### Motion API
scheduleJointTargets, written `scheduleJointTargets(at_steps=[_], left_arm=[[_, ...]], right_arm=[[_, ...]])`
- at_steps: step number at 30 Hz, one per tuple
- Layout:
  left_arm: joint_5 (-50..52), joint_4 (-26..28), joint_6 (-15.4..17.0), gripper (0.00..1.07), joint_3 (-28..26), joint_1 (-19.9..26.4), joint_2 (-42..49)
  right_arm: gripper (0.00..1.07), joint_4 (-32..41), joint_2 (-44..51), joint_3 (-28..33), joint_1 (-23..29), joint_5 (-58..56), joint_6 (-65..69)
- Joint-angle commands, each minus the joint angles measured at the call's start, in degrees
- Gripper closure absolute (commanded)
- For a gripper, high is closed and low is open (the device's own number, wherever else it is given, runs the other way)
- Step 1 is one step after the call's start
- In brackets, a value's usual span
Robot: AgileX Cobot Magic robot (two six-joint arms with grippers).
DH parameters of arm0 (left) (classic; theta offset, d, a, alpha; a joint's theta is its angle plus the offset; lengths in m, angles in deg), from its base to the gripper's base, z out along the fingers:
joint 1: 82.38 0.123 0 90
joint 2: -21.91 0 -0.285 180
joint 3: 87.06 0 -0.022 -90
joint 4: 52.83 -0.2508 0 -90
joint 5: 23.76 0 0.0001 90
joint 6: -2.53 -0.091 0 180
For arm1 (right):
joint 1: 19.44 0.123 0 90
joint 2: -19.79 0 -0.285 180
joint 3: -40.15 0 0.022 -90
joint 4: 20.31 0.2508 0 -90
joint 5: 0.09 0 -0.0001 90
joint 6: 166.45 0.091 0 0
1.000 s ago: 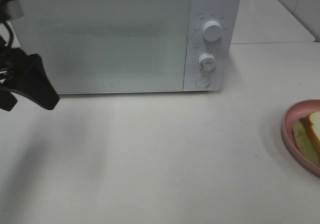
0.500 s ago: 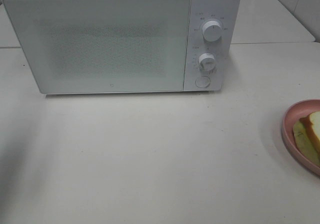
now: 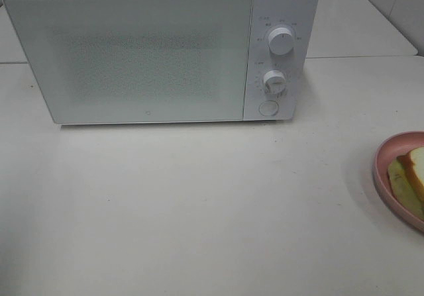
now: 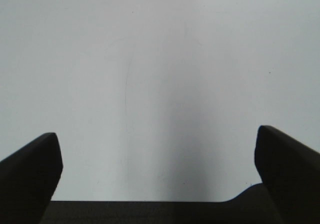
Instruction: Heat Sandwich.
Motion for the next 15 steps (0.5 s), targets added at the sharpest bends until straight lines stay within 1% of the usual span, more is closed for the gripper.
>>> scheduleJointTargets(at_steps=[1,2,5,8,10,11,13,15], left_arm=[[0.2,0.1,-0.2,0.06,2.6,-0.1,9.2],[0.2,0.1,-0.2,0.06,2.6,-0.1,9.2],[-0.5,-0.1,-0.2,0.06,5.6,-1.1,15.9],[-1.3,-0.2,-0.2,0.06,6.7,-1.9,18.3],[-1.5,-0.2,-0.2,0.06,8.4,-2.9,22.3],[-1.5,-0.2,-0.2,0.06,8.4,-2.9,22.3],[0.0,-0.4,-0.1,0.06,9.3,-3.0,26.9],[0.0,-0.5,-0.1,0.06,9.3,-3.0,28.1]], right_arm=[[0.31,0.2,1.4,0.1,-0.3,0.5,0.4],[0.31,0.2,1.4,0.1,-0.3,0.5,0.4],[0.31,0.2,1.4,0.1,-0.3,0.5,0.4],[0.31,0.2,1.4,0.1,-0.3,0.5,0.4],[0.31,0.2,1.4,0.1,-0.3,0.5,0.4],[0.31,0.2,1.4,0.1,-0.3,0.5,0.4],[0.31,0.2,1.4,0.1,-0.3,0.5,0.4],[0.31,0.2,1.4,0.1,-0.3,0.5,0.4]])
